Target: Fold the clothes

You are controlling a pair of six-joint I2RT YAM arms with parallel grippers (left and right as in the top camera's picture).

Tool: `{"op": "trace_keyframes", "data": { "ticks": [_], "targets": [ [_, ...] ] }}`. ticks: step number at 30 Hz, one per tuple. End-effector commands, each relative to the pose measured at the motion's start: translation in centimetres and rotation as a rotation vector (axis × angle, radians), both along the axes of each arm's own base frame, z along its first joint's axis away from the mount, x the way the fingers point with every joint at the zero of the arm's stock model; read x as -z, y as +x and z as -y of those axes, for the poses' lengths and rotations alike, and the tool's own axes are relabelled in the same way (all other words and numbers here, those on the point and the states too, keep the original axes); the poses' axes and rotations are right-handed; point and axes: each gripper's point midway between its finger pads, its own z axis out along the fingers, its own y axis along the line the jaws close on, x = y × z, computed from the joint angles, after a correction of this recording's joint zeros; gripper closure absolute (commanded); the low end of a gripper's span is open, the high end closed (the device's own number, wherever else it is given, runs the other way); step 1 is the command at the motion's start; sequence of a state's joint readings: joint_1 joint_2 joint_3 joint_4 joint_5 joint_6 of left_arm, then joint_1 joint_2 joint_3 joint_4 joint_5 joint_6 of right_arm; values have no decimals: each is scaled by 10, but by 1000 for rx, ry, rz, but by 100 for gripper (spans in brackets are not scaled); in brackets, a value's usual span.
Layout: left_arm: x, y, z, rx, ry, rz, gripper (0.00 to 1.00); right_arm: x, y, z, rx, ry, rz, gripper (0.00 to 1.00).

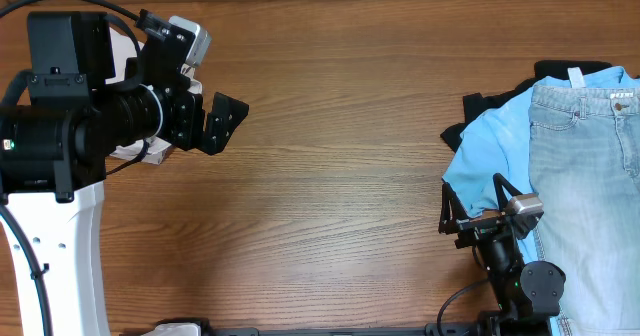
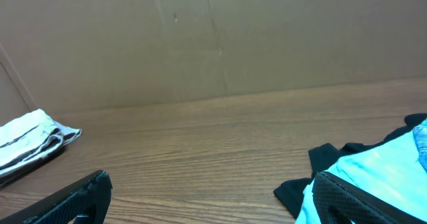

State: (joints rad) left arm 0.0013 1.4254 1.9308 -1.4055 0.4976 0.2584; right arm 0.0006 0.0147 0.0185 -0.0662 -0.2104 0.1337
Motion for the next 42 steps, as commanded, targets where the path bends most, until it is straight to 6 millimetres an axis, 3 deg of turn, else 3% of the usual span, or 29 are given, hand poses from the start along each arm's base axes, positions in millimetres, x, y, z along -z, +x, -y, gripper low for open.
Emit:
{"op": "trace_keyframes", "data": {
  "ticks": [1,6,14,17,22,25,33,42],
  "targets": [
    [-2,0,4,12,-14,2,0,0,0,0,1,-4,11,0],
    [-4,-6,-5,-25,64,36,0,0,0,0,1,-4,11,0],
    [-52,-21,-32,-165,183,432,0,0,0,0,1,-4,11,0],
    [-53,-35,-38,-205,189,546,0,0,0,0,1,-4,11,0],
    [-36,-55,-50,-278,202,688,0,0,0,0,1,-4,11,0],
    [-13,-68,-58,-323,189,768,0,0,0,0,1,-4,11,0],
    [29,-89,-58,-349,137,934,0,0,0,0,1,-4,11,0],
    [87,-94,-58,-384,51,1014,0,0,0,0,1,-4,11,0]
  ]
}}
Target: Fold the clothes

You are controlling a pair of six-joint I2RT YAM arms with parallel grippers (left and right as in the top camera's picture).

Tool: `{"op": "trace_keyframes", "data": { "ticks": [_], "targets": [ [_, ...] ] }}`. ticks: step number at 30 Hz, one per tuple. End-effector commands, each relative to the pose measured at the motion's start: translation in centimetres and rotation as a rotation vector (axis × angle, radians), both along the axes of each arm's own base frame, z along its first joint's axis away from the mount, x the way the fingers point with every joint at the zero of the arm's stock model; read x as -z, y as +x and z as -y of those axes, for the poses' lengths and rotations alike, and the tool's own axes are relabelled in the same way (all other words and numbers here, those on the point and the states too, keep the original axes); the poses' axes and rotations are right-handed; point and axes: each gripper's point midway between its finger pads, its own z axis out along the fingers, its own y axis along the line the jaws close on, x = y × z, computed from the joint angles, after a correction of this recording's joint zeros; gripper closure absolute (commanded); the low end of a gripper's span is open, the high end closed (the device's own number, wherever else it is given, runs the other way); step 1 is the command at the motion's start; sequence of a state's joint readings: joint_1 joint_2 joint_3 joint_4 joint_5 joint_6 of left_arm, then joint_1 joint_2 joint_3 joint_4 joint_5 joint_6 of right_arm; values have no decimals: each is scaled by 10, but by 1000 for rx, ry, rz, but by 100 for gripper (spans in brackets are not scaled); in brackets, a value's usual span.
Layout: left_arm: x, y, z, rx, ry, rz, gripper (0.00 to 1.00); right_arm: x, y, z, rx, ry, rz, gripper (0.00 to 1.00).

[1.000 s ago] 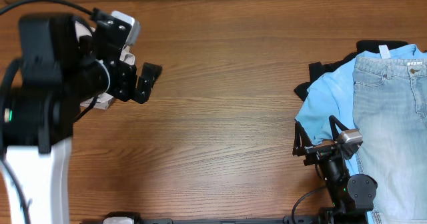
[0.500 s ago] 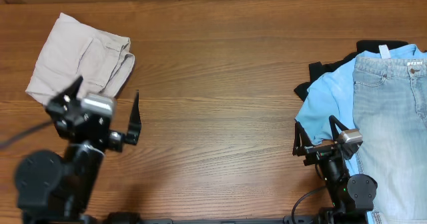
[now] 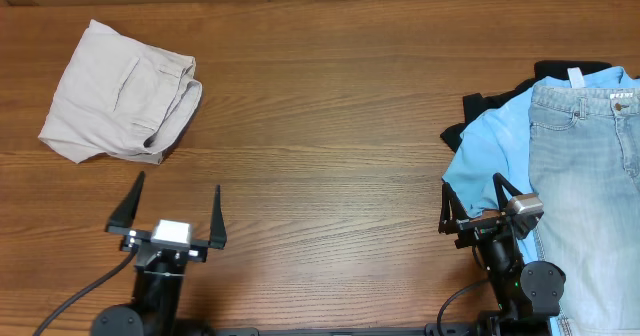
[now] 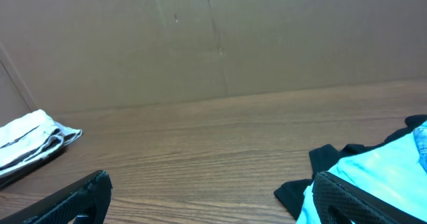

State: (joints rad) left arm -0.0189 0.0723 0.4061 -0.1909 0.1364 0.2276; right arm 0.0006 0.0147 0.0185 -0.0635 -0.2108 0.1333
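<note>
A folded beige garment [image 3: 120,96] lies at the far left of the wooden table [image 3: 320,126]; in the right wrist view the same beige garment [image 4: 33,141] shows at the left edge. At the right a pile holds a light blue shirt [image 3: 480,156], jeans [image 3: 590,176] and a black garment [image 3: 478,106]. My left gripper [image 3: 170,211] sits open at the near left edge, well short of the beige garment and holding nothing. My right gripper [image 3: 472,204] is open at the near right, its right finger over the edge of the blue shirt [image 4: 373,167].
A brown cardboard wall [image 4: 213,44] closes off the far side of the table. The black garment [image 4: 327,159] pokes out from under the blue shirt toward the table's middle.
My left arm was raised over the far left of the table, hiding the beige garment. Now it is down at the near left edge, open, and the folded garment shows in full. The right arm has not moved.
</note>
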Motion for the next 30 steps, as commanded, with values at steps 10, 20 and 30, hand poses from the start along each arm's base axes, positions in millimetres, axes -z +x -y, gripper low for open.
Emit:
{"op": "trace_keyframes", "data": {
  "ticks": [10,20,30],
  "targets": [
    [119,34,2,25,-174,-129,0,1,0,0,2,-3,8,0],
    [145,34,1,13,-173,-235,0,1,0,0,2,-4,8,0],
    [145,34,1,12,-174,-235,0,1,0,0,2,-4,8,0]
  ]
}}
